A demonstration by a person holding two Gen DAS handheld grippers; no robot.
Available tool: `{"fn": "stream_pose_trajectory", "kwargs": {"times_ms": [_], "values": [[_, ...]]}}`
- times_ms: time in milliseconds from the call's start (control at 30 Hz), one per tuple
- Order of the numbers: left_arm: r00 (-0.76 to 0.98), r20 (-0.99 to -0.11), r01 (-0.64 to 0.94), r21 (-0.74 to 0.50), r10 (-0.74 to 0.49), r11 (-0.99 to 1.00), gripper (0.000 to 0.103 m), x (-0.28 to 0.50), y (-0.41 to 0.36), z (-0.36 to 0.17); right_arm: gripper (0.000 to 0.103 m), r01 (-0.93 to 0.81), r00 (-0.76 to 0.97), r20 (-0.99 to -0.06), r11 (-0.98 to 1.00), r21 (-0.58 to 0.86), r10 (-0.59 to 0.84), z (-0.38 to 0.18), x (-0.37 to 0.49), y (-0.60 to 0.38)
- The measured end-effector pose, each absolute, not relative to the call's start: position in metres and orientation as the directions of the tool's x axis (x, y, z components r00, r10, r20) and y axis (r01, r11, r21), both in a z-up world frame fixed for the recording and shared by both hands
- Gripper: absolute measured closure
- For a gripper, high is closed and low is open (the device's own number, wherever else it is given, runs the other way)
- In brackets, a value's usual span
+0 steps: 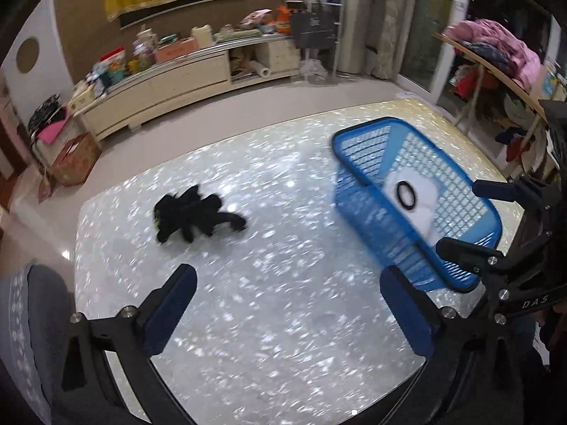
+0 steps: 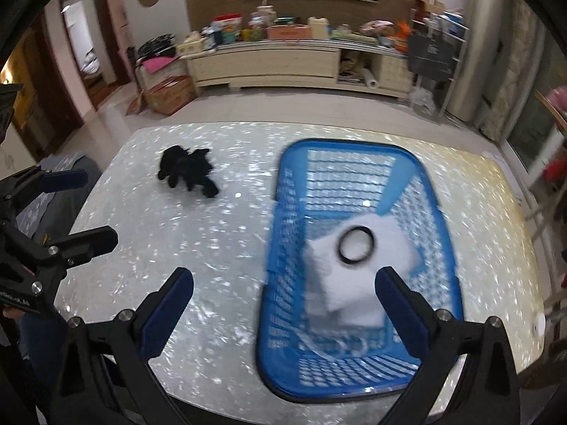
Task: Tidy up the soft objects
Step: 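Withdraw both grippers from the basket toward the black plush dragon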
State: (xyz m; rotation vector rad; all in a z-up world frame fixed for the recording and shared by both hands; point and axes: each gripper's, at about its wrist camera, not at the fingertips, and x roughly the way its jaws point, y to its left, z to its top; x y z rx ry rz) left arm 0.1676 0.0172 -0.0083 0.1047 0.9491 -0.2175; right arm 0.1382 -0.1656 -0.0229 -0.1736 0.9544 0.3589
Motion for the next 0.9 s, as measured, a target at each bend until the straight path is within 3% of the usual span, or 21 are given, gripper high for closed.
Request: {"fn": "stream_pose_trajectory", "kwargs": {"times_ms": [900], "values": [[0.544, -0.837, -0.031, -0.094, -0.062, 0.995, 0.001, 0.191, 0.174, -0.069, 0.001, -0.636, 0.382, -0.888, 0.770, -0.052, 0.255, -0.067, 0.199, -0.017]]}}
